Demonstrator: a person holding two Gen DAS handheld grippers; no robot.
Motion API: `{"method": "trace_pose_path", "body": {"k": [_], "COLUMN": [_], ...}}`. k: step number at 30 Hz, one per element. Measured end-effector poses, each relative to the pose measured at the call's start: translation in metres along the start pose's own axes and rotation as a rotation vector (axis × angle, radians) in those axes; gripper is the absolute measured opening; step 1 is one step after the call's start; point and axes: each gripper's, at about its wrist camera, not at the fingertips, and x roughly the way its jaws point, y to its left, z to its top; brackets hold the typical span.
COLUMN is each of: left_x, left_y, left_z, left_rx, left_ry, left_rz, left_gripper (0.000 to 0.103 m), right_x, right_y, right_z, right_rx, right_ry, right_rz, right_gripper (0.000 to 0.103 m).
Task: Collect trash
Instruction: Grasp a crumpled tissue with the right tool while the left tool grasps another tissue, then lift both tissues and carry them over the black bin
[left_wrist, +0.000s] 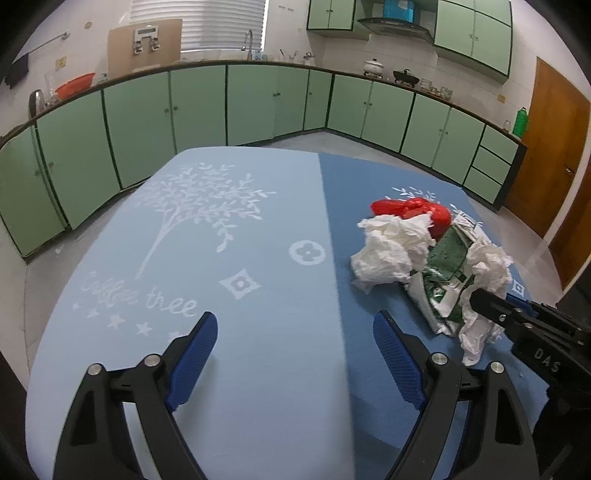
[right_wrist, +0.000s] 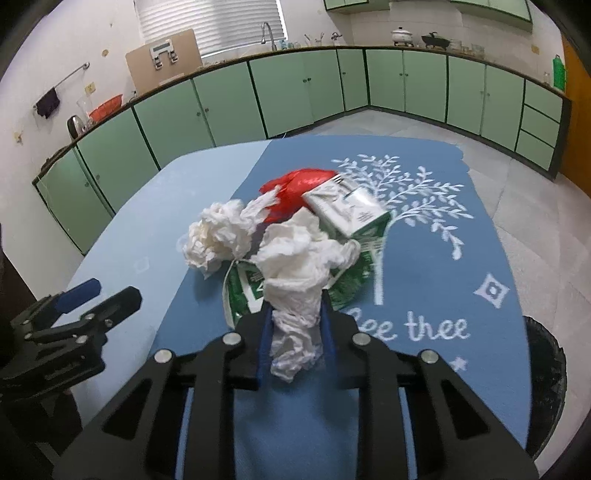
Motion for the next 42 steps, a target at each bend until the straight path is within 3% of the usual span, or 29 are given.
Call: {"method": "trace_pose_path", "body": {"k": [12, 21, 25, 27, 29, 33, 42], "left_x": [0.014, 0.041, 0.054, 0.057, 0.060, 0.053, 0.020], "left_y": [-0.053, -0.061, -0.060, -0.060, -0.060, -0.057, -0.054], "left_z": [0.015, 0.034, 0.040, 0.041, 0.041, 0.039, 0.041], "left_rx": [0.062, 0.048, 0.037, 0.033, 0.028, 0.014, 0.007], "left_ry": [-0.007, 0.000, 0.017, 0.028, 0.033, 0.009, -0.045], "left_rz": [-0.062, -0.054, -0.080, -0.098, -0.110, -0.115, -0.121], "left_gripper": [0.084, 0.083, 0.064, 0.045, 0.035, 0.025, 0.019], "right_x": [-0.026, -0.015, -0.008, -0.006, -0.003, -0.001, -0.016], "right_y": [-0.045, -0.074, -0.078, -0.080, -0.080, -0.079, -0.078], "right_z": [0.009, 0.013, 0.014, 0.015, 0.015, 0.012, 0.016], "right_rx": [0.047, 0.070, 0.064, 0.054, 0.052, 0.058, 0.059], "right_ry": [-0.041, -0.031, -0.022, -0.020, -0.013, -0.003, -0.030], "right_rz": [-0.056, -0.098, -0.100, -0.102, -0.100, -0.099, -0.096], "right_gripper": [0.022, 0.022, 0.022, 0.022, 0.022, 0.022, 0.022]}}
